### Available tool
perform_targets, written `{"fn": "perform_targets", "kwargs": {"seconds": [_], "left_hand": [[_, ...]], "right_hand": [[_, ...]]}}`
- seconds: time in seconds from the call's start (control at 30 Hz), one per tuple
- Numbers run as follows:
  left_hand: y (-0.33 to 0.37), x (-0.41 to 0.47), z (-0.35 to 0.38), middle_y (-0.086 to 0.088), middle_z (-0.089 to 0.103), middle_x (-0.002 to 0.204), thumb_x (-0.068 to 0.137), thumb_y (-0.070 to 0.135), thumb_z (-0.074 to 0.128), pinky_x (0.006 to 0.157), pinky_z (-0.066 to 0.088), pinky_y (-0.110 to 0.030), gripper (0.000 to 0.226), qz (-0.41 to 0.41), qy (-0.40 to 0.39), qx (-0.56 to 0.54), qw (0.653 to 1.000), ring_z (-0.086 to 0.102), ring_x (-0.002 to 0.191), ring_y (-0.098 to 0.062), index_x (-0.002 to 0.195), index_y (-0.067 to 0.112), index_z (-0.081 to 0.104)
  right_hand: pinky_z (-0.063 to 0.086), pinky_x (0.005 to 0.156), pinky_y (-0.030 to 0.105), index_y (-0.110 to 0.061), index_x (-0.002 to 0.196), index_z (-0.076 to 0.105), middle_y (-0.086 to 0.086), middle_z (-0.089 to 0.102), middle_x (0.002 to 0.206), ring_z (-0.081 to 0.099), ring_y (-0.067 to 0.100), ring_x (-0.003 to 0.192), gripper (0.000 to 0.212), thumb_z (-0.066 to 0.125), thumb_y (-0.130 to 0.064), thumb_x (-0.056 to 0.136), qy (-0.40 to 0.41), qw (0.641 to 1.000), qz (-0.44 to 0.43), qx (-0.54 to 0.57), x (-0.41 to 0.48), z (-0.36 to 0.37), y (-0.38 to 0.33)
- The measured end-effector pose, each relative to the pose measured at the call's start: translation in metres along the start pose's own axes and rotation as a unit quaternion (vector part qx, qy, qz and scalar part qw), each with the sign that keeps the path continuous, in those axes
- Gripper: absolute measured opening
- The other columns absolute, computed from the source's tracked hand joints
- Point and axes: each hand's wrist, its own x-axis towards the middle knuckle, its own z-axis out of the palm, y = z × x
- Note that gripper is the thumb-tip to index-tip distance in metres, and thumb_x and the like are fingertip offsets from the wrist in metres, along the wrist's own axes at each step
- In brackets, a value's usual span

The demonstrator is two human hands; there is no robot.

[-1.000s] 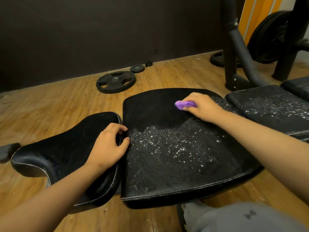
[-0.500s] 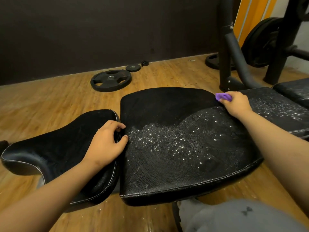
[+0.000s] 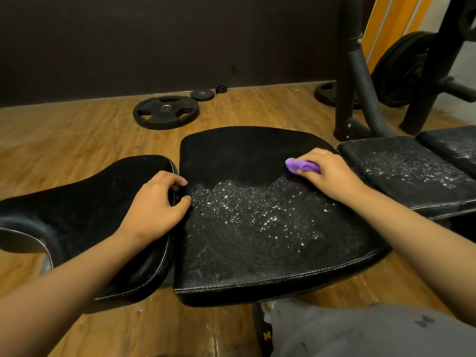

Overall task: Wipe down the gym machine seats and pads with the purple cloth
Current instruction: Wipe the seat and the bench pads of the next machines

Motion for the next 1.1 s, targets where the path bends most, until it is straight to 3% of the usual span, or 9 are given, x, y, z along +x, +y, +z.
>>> {"fn": "perform_targets", "kwargs": {"seconds": [0.2, 0.43, 0.57, 0.7, 0.8, 0.97, 1.1], "left_hand": [[0.001, 0.000, 0.000, 0.006, 0.056, 0.108, 0.084, 0.019, 0.069, 0.084, 0.036, -0.021, 0.027, -0.002, 0.001, 0.002, 1.000, 0.053, 0.097, -0.008, 0.110, 0.015, 0.063], [0.000, 0.000, 0.000, 0.006, 0.056, 0.106, 0.084, 0.019, 0.069, 0.083, 0.035, -0.022, 0.026, 0.003, 0.000, 0.001, 1.000, 0.053, 0.095, -0.008, 0.109, 0.016, 0.063], [0.002, 0.001, -0.002, 0.005, 0.056, 0.105, 0.084, 0.018, 0.069, 0.083, 0.036, -0.022, 0.026, 0.003, -0.003, 0.006, 1.000, 0.054, 0.095, -0.010, 0.108, 0.015, 0.063], [0.005, -0.001, -0.003, 0.004, 0.055, 0.109, 0.086, 0.019, 0.067, 0.085, 0.036, -0.023, 0.028, -0.003, -0.018, 0.026, 0.999, 0.053, 0.098, -0.011, 0.112, 0.013, 0.061], [0.012, -0.001, -0.008, 0.000, 0.055, 0.114, 0.088, 0.022, 0.064, 0.089, 0.040, -0.026, 0.031, -0.022, -0.044, 0.037, 0.998, 0.055, 0.105, -0.016, 0.117, 0.012, 0.059], [0.035, -0.003, -0.016, -0.005, 0.055, 0.121, 0.092, 0.023, 0.061, 0.097, 0.041, -0.031, 0.037, -0.049, -0.062, 0.070, 0.994, 0.053, 0.111, -0.020, 0.125, 0.009, 0.057], [0.065, -0.016, -0.020, 0.000, 0.056, 0.117, 0.092, 0.020, 0.060, 0.092, 0.038, -0.022, 0.031, -0.035, -0.035, 0.022, 0.999, 0.053, 0.109, -0.014, 0.121, 0.012, 0.058]], "right_hand": [[0.041, 0.084, 0.037, -0.008, 0.109, 0.069, 0.014, 0.062, 0.105, 0.055, 0.026, 0.096, 0.022, 0.064, -0.018, 0.090, 0.042, 0.987, 0.149, -0.051, 0.013, -0.019, 0.053], [0.044, 0.086, 0.041, -0.012, 0.113, 0.068, 0.015, 0.059, 0.106, 0.056, 0.031, 0.097, 0.022, 0.062, -0.016, 0.091, 0.073, 0.975, 0.199, -0.062, -0.027, -0.026, 0.056], [0.043, 0.081, 0.036, -0.014, 0.108, 0.070, 0.011, 0.059, 0.101, 0.057, 0.027, 0.095, 0.019, 0.063, -0.015, 0.090, 0.069, 0.979, 0.184, -0.055, -0.046, -0.027, 0.032], [0.039, 0.078, 0.031, -0.015, 0.103, 0.072, 0.006, 0.062, 0.096, 0.056, 0.024, 0.091, 0.017, 0.067, -0.014, 0.087, 0.050, 0.994, 0.098, -0.016, -0.058, -0.007, -0.013], [0.044, 0.083, 0.033, -0.017, 0.106, 0.071, 0.001, 0.062, 0.101, 0.054, 0.019, 0.094, 0.019, 0.066, -0.018, 0.088, 0.020, 0.998, 0.047, 0.023, -0.070, 0.001, -0.038], [0.044, 0.085, 0.030, -0.020, 0.104, 0.071, -0.003, 0.061, 0.099, 0.055, 0.015, 0.096, 0.016, 0.064, -0.018, 0.090, -0.022, 0.997, 0.010, 0.069, -0.066, -0.009, -0.032], [0.042, 0.084, 0.033, -0.016, 0.102, 0.071, 0.002, 0.062, 0.097, 0.055, 0.021, 0.094, 0.015, 0.063, -0.014, 0.090, -0.024, 0.999, -0.004, 0.025, -0.060, -0.013, -0.011]]}}
